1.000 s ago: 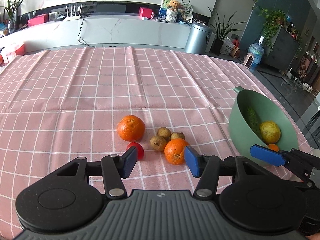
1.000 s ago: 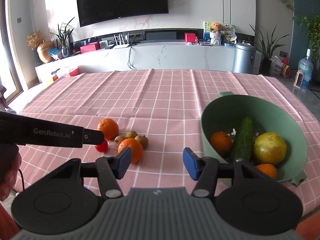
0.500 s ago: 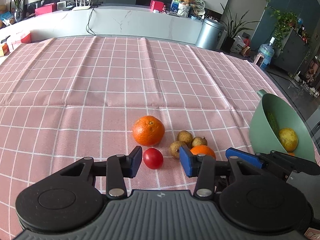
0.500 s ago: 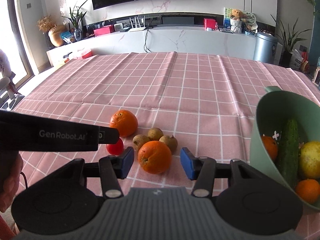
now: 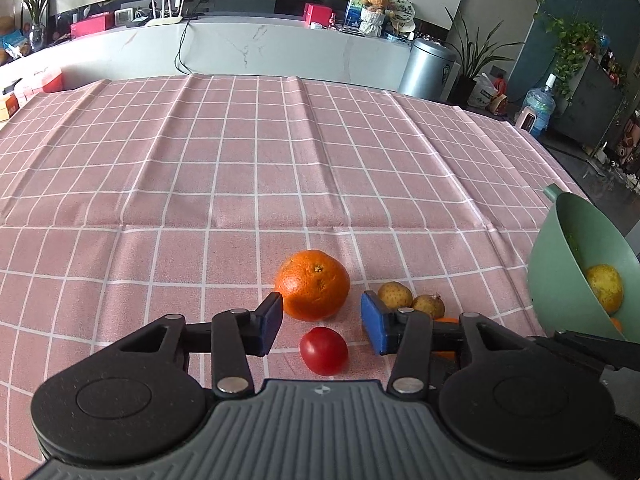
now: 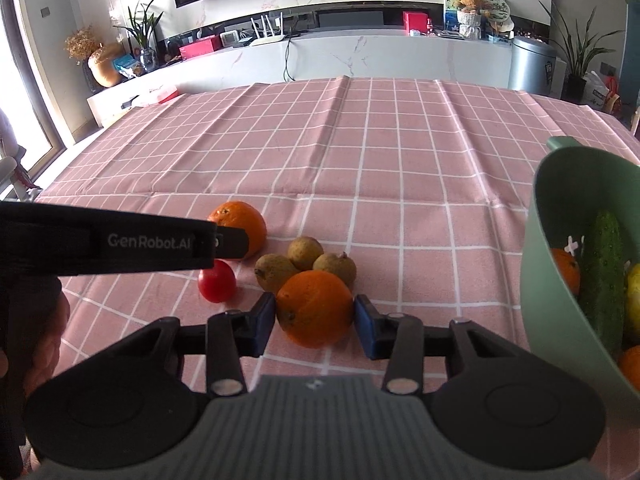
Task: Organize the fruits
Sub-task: 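Grasp an orange with the left tool while the right tool grasps another orange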
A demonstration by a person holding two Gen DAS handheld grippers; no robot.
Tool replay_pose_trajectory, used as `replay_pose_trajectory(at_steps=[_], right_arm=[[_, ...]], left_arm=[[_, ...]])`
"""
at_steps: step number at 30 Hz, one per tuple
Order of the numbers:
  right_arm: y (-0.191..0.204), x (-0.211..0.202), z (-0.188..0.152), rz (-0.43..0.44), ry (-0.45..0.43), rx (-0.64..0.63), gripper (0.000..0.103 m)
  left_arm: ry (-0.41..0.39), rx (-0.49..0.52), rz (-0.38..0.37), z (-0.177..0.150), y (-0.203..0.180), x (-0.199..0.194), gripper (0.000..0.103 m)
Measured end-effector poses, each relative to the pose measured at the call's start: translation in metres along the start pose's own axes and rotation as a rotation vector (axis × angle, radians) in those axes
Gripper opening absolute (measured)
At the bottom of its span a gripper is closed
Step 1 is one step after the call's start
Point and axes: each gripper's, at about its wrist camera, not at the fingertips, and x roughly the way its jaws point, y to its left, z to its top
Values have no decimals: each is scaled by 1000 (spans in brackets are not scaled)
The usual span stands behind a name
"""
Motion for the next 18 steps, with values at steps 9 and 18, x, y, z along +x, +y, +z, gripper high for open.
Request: replay_pose_trajectory(at_steps=[9, 18], right_arm=[[-21, -5, -2, -44, 5, 62, 39], [-23, -6, -6, -33, -10, 48, 39]], left_arm=[[2, -26, 18, 7, 1, 15, 59], [-13, -27, 20, 6, 1, 17, 50]])
